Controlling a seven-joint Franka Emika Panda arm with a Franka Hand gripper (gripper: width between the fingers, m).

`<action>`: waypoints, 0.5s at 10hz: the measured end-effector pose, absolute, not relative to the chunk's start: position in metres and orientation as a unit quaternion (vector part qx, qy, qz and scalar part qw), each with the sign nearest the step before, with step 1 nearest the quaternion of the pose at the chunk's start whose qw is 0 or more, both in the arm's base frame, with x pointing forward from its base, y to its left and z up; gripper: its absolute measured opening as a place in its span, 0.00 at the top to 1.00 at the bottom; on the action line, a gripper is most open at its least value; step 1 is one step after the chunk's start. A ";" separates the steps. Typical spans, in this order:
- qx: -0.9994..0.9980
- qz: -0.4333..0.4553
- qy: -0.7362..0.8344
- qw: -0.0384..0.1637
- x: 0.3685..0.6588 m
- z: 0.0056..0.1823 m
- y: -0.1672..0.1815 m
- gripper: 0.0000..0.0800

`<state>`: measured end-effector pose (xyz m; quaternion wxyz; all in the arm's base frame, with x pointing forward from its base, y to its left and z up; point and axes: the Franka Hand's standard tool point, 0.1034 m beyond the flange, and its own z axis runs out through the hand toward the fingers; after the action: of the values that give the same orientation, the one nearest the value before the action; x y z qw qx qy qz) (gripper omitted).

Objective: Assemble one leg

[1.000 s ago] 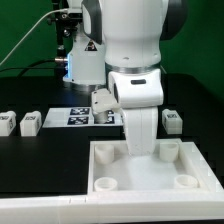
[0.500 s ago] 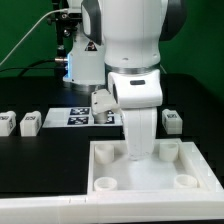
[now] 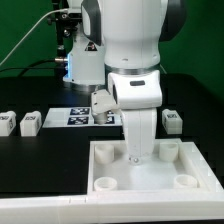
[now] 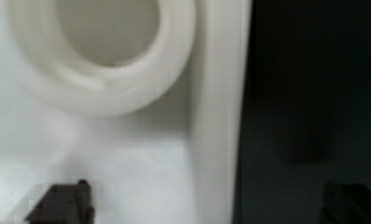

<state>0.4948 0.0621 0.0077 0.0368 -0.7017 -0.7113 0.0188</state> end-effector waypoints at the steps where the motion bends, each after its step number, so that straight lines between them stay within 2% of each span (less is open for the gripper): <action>1: -0.702 0.019 -0.711 0.037 0.495 0.008 0.062 0.19; 3: -0.702 0.019 -0.711 0.037 0.495 0.008 0.062 0.19; 4: -0.705 0.015 -0.708 0.031 0.499 0.015 0.059 0.19; 5: -0.739 0.010 -0.673 0.019 0.504 0.035 0.062 0.19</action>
Offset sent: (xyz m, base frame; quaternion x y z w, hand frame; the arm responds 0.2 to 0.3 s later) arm 0.0043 -0.0111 0.0247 -0.0265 -0.0047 0.0276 0.9993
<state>0.5039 0.0622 0.0355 0.0190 -0.7393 -0.6730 0.0102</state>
